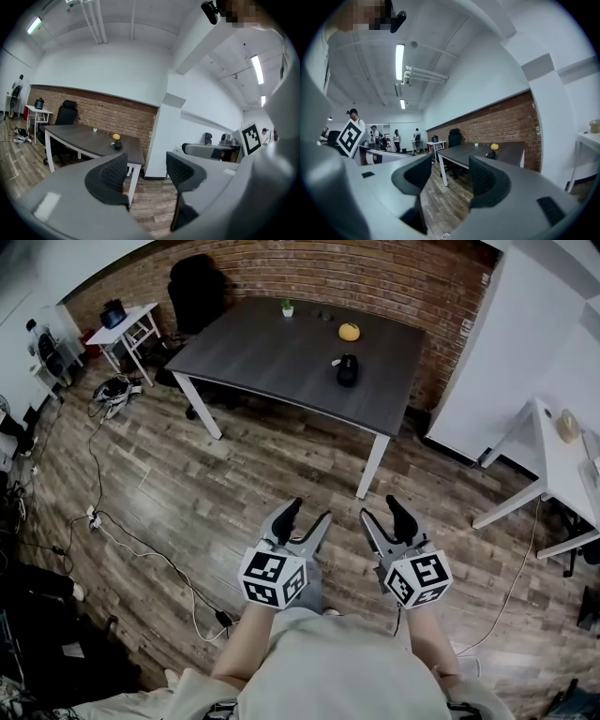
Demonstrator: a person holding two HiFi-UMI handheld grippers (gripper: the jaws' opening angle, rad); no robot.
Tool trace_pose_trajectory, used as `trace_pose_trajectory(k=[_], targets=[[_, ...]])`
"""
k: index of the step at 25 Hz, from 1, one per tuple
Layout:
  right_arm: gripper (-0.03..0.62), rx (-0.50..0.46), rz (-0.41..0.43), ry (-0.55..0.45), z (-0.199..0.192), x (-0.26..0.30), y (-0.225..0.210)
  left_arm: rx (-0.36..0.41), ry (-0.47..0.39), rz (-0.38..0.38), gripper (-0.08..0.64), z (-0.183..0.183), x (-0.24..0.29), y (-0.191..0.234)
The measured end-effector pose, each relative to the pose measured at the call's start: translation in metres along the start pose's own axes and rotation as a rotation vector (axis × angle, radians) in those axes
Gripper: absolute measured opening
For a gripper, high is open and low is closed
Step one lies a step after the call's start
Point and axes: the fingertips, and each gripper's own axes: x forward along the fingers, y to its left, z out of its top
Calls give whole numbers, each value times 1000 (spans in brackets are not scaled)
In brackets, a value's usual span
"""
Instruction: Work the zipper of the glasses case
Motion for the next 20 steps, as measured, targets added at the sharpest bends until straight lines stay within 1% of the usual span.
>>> trace_pose_trajectory(k=[2, 5, 8, 14, 20], targets=[[291, 4, 0, -4, 0, 20, -8, -3, 4, -3, 267, 2, 15, 16], [322, 6, -3, -4, 2, 56, -22, -7, 9, -14, 285, 9, 42, 44], [357, 8, -15, -5, 8, 99, -34, -16, 20, -43, 298, 21, 69, 76], [371, 18, -35, -10, 29, 187, -53, -35, 46, -81, 308, 49, 119, 147], [371, 48, -81, -23, 40, 268, -79, -24, 38, -135, 311, 76, 167, 213]])
